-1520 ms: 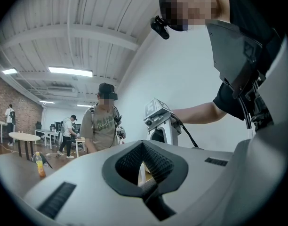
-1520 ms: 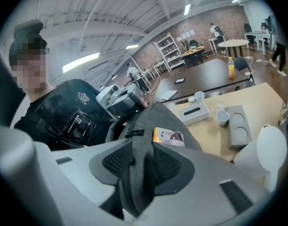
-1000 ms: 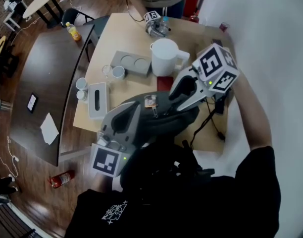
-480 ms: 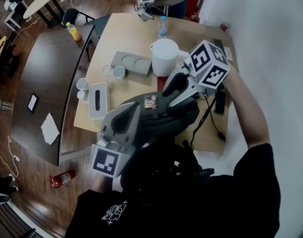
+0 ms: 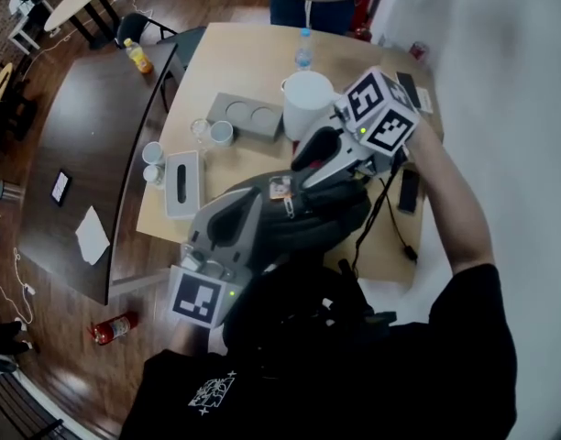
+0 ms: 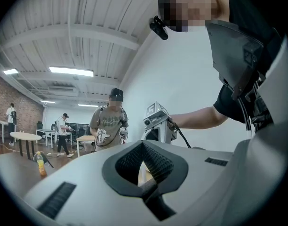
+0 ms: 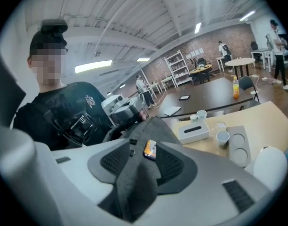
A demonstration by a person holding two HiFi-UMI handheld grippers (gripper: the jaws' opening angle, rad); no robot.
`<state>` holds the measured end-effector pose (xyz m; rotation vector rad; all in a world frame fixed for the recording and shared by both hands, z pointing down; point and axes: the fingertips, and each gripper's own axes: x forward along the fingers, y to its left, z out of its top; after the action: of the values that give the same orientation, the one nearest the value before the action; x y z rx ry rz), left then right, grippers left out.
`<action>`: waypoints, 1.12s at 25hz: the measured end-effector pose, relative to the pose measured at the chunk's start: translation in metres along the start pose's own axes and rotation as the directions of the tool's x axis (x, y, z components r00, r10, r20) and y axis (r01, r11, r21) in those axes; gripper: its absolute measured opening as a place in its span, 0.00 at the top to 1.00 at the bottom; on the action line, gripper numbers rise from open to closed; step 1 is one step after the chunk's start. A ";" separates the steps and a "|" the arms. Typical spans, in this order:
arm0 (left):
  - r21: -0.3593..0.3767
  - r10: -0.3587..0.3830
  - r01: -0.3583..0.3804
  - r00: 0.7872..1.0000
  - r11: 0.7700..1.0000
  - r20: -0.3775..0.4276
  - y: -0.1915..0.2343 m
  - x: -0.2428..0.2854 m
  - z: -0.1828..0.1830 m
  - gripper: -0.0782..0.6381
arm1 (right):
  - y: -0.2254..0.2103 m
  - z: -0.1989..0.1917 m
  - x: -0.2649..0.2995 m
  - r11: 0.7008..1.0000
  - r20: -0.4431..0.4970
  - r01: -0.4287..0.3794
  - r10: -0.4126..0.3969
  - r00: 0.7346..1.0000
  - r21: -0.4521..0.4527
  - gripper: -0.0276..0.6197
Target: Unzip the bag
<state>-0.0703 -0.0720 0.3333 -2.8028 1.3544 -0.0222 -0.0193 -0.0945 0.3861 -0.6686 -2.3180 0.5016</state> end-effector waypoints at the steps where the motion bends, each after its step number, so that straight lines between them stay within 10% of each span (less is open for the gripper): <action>1: -0.002 -0.001 0.001 1.000 1.000 0.002 0.000 0.000 0.000 0.90 | 0.003 0.002 -0.005 0.999 0.023 -0.026 0.025 0.999 0.021 0.64; 7: -0.001 -0.002 0.002 1.000 1.000 0.010 0.000 -0.001 0.001 0.90 | 0.013 -0.006 -0.011 0.971 0.091 -0.185 0.173 0.981 0.149 0.76; 14: -0.002 -0.006 0.006 1.000 1.000 0.011 0.000 -0.001 0.002 0.90 | 0.013 0.016 -0.027 0.988 0.259 -0.153 0.144 0.955 0.014 0.91; 20: -0.002 -0.005 0.005 1.000 1.000 0.008 0.000 -0.001 0.000 0.90 | 0.018 0.003 -0.012 0.976 0.149 -0.202 0.189 0.971 0.080 0.92; 24: 0.002 -0.005 0.005 1.000 1.000 0.009 0.000 -0.001 0.001 0.90 | 0.011 -0.003 -0.006 0.967 0.102 -0.200 0.186 0.977 0.159 0.91; 28: 0.003 -0.006 0.006 1.000 1.000 0.010 0.000 -0.001 0.002 0.90 | 0.019 -0.008 0.001 0.945 0.036 -0.252 0.250 0.968 0.209 0.62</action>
<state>-0.0706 -0.0711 0.3309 -2.8008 1.3431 -0.0102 -0.0081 -0.0771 0.3822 -0.8619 -2.1571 0.8576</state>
